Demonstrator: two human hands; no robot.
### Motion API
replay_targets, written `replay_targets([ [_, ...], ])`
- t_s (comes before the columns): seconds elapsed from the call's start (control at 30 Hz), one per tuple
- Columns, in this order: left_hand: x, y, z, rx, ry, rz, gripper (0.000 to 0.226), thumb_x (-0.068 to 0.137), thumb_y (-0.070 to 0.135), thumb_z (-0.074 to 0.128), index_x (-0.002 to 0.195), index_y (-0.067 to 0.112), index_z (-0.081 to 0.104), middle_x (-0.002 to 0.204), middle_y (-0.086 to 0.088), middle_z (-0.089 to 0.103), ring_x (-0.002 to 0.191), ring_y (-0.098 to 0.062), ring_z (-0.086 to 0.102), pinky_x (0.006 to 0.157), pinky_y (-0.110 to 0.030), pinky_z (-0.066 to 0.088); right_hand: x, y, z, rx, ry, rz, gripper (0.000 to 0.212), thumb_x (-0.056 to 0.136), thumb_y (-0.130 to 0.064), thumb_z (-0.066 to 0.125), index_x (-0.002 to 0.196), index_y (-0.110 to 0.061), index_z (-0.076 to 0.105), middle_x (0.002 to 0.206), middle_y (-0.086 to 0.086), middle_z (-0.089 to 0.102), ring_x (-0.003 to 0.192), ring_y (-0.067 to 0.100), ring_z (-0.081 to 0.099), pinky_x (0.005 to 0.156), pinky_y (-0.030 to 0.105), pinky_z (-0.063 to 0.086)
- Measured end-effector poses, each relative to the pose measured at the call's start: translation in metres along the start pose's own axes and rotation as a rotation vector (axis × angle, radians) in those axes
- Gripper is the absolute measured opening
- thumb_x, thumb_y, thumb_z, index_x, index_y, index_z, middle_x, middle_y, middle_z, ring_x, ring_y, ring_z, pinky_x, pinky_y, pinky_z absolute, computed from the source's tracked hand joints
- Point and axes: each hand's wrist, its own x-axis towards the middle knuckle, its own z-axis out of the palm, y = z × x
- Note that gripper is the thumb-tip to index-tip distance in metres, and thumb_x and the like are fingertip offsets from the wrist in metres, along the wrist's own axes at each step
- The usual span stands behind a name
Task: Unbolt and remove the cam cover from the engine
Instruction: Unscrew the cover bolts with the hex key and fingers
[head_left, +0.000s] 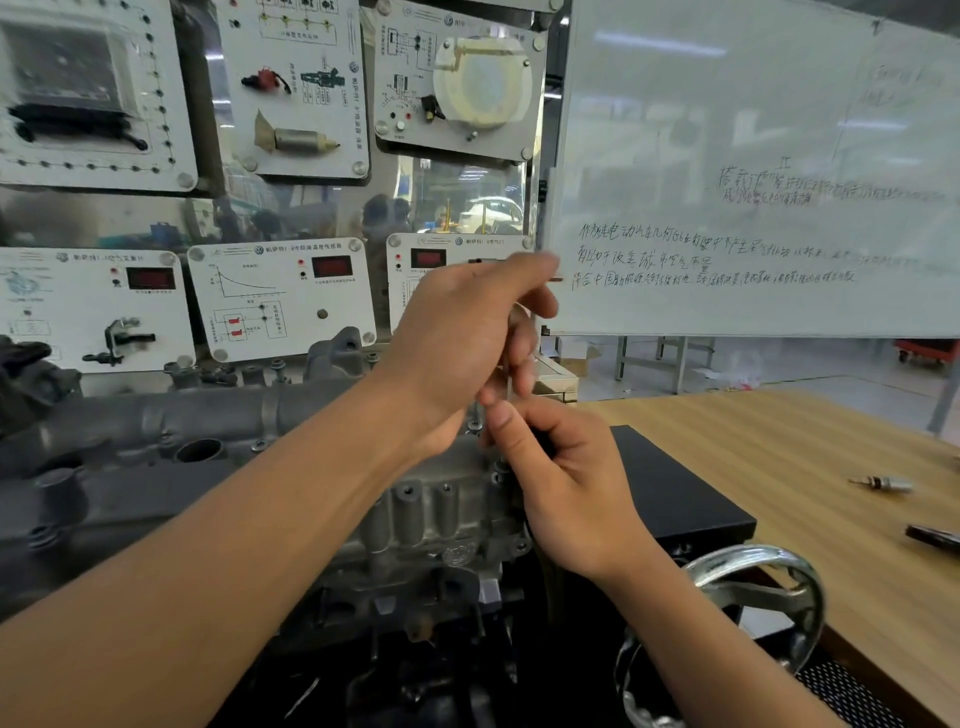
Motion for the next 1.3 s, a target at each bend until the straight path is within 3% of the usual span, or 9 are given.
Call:
replay_targets([
  [0.13,0.005,0.002,0.003,0.054,0.049,0.000,0.032,0.099,0.026,0.049,0.079,0.009,0.067,0.040,0.001,0.038,0.031,-0.015,0.040,0.033,-0.014,0.026,-0.001,0.000,-0.001,-0.006,-0.003,-0.001,0.038,0.098,-0.022,0.057,0.068,0.000,0.059,0.056,0.007,0.046,0.055,0.009,0.040,0.055,0.018,0.034],
  [0.27,0.007,0.012,0.003,0.066,0.040,0.020,0.029,0.097,0.016,0.045,0.097,0.009,0.073,0.039,0.001,0.041,0.031,-0.016,0.044,0.033,-0.016,0.023,-0.002,0.000,-0.002,-0.006,0.009,0.001,0.036,0.097,-0.024,0.059,0.069,-0.001,0.062,0.055,0.004,0.046,0.054,0.005,0.040,0.055,0.017,0.034],
  [0.43,0.004,0.019,0.001,-0.034,-0.005,-0.036,0.029,0.096,0.014,0.043,0.105,0.009,0.070,0.047,0.000,0.054,0.042,-0.018,0.057,0.034,-0.019,0.023,-0.002,0.000,-0.003,0.006,0.012,0.003,0.035,0.096,-0.021,0.060,0.069,0.000,0.063,0.055,0.005,0.048,0.054,0.004,0.041,0.055,0.016,0.034],
  [0.67,-0.001,0.018,-0.002,-0.186,0.026,-0.058,0.031,0.095,0.011,0.038,0.103,0.007,0.067,0.062,-0.005,0.069,0.050,-0.018,0.066,0.035,-0.018,0.034,-0.002,-0.002,-0.003,0.004,0.015,0.011,0.036,0.096,-0.021,0.060,0.069,0.002,0.063,0.054,-0.001,0.046,0.055,0.004,0.042,0.056,0.016,0.035],
  [0.9,-0.003,0.022,-0.009,-0.386,-0.086,-0.029,0.035,0.084,0.002,0.031,0.099,0.005,0.063,0.080,-0.009,0.074,0.057,-0.022,0.069,0.041,-0.019,0.046,-0.003,-0.003,-0.004,-0.003,0.010,-0.008,0.036,0.097,-0.020,0.058,0.071,0.004,0.064,0.058,0.012,0.052,0.056,0.016,0.046,0.056,0.020,0.038],
  [1.03,-0.005,0.020,-0.008,-0.469,-0.218,-0.043,0.038,0.069,0.009,0.041,0.099,0.004,0.064,0.087,-0.011,0.073,0.070,-0.023,0.070,0.052,-0.022,0.054,-0.002,-0.005,-0.006,-0.011,0.013,-0.009,0.035,0.098,-0.020,0.055,0.073,0.001,0.066,0.054,-0.002,0.049,0.055,0.008,0.044,0.056,0.019,0.037],
  [1.1,-0.006,0.015,-0.007,-0.430,-0.223,-0.042,0.032,0.074,0.009,0.047,0.100,0.006,0.065,0.087,-0.009,0.073,0.070,-0.018,0.068,0.054,-0.021,0.053,-0.001,-0.005,-0.006,-0.018,0.013,0.003,0.034,0.099,-0.020,0.055,0.074,0.000,0.065,0.052,-0.013,0.044,0.053,0.001,0.041,0.056,0.016,0.034],
  [1.2,-0.006,0.008,-0.009,-0.420,-0.241,-0.067,0.025,0.079,0.003,0.053,0.098,0.012,0.066,0.086,-0.003,0.073,0.070,-0.013,0.066,0.053,-0.018,0.052,0.000,-0.005,-0.005,-0.010,0.022,0.008,0.034,0.098,-0.020,0.055,0.074,0.001,0.066,0.052,-0.016,0.043,0.053,0.000,0.039,0.056,0.014,0.033],
  [1.3,-0.006,0.005,-0.014,-0.491,-0.291,-0.120,0.021,0.086,0.021,0.055,0.098,0.013,0.069,0.090,-0.004,0.073,0.075,-0.014,0.066,0.055,-0.019,0.053,0.000,-0.004,-0.005,-0.003,0.019,0.002,0.033,0.098,-0.020,0.055,0.075,0.001,0.066,0.053,-0.015,0.043,0.054,0.000,0.039,0.056,0.015,0.033],
])
